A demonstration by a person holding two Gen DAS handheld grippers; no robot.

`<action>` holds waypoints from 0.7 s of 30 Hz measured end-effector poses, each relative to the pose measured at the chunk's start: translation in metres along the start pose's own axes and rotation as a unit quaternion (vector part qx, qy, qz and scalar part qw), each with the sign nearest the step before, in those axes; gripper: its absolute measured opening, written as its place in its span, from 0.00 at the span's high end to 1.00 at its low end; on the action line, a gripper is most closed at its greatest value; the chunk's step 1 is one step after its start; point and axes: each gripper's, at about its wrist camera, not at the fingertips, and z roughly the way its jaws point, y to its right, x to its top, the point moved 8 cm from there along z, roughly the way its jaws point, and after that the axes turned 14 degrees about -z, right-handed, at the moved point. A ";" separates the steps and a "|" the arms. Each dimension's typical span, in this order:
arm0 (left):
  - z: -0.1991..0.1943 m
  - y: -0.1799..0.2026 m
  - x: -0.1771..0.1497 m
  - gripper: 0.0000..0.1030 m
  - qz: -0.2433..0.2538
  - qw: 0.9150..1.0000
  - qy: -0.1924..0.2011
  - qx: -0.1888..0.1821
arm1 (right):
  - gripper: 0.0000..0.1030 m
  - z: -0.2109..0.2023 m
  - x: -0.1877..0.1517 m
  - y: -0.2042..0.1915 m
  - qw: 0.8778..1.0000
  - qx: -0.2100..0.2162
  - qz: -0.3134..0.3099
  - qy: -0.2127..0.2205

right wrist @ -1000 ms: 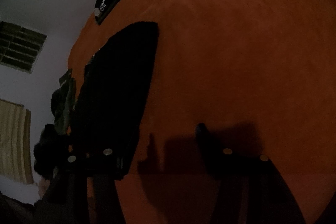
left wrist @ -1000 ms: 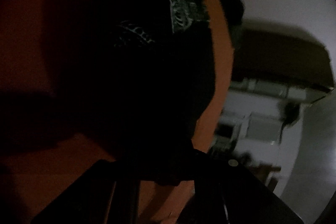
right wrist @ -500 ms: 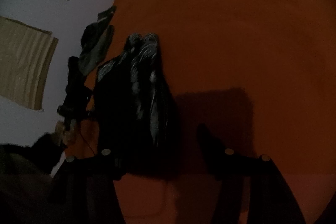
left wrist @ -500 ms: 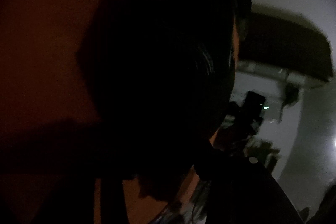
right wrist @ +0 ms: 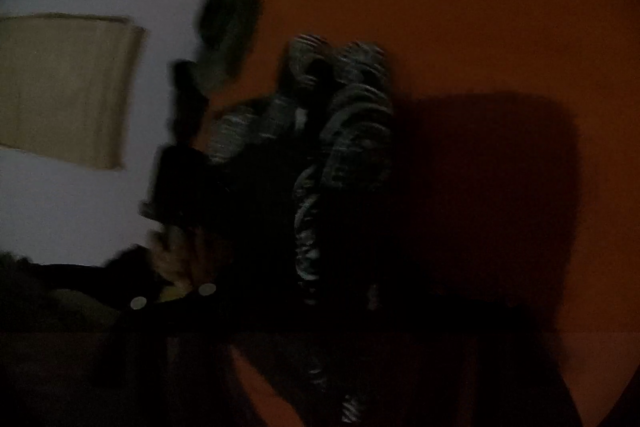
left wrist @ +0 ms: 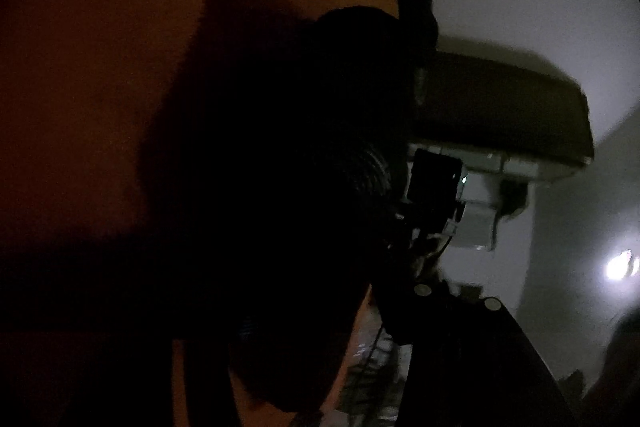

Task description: Fold clothes

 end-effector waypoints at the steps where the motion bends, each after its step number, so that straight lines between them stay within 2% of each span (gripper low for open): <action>1: 0.003 0.003 0.000 0.45 0.006 1.000 -0.001 0.005 | 0.46 -0.001 0.001 0.002 1.000 0.001 0.006 -0.003; 2: 0.007 0.007 -0.001 0.40 0.012 1.000 -0.002 0.010 | 0.45 -0.004 0.002 0.002 1.000 -0.005 0.005 -0.004; 4: 0.013 0.007 0.001 0.35 0.015 1.000 -0.004 0.013 | 0.38 -0.018 0.002 0.002 1.000 -0.018 0.001 0.004; 6: -0.001 -0.015 -0.006 0.35 0.006 1.000 -0.002 0.004 | 0.34 -0.026 -0.006 0.011 1.000 -0.027 0.010 0.003; 8: -0.009 -0.016 0.002 0.37 -0.007 1.000 0.018 -0.006 | 0.34 -0.031 -0.015 0.021 0.999 -0.034 0.020 0.000; 9: -0.010 -0.014 0.003 0.43 -0.008 1.000 0.027 -0.011 | 0.34 -0.031 -0.016 0.022 0.999 -0.030 0.024 0.005; 10: -0.011 -0.013 0.002 0.55 -0.004 0.999 0.033 -0.013 | 0.34 -0.031 -0.017 0.022 0.999 -0.024 0.027 0.013; 12: -0.023 -0.015 -0.007 0.65 0.013 0.999 0.043 -0.017 | 0.34 -0.026 -0.016 0.015 0.999 0.007 0.032 0.033; 13: -0.026 -0.012 -0.008 0.68 0.027 0.998 0.046 -0.015 | 0.46 -0.019 -0.014 0.006 0.998 0.037 0.032 0.043; 14: -0.026 -0.011 -0.009 0.68 0.034 0.998 0.047 -0.014 | 0.55 -0.012 -0.013 -0.003 0.996 0.068 0.031 0.054; 15: -0.026 -0.012 -0.008 0.68 0.034 0.998 0.045 -0.014 | 0.57 0.001 -0.012 -0.012 0.996 0.067 0.018 0.049; 16: -0.025 -0.014 -0.007 0.68 0.034 0.998 0.043 -0.015 | 0.57 0.013 -0.013 -0.019 0.998 0.048 -0.001 0.033; 19: -0.027 -0.027 0.005 0.60 -0.002 1.000 0.012 -0.029 | 0.57 0.013 -0.012 -0.020 0.999 0.037 -0.015 0.014; 21: -0.030 -0.033 0.004 0.56 -0.001 1.000 0.005 -0.030 | 0.50 0.000 -0.012 -0.005 1.000 0.021 0.001 0.012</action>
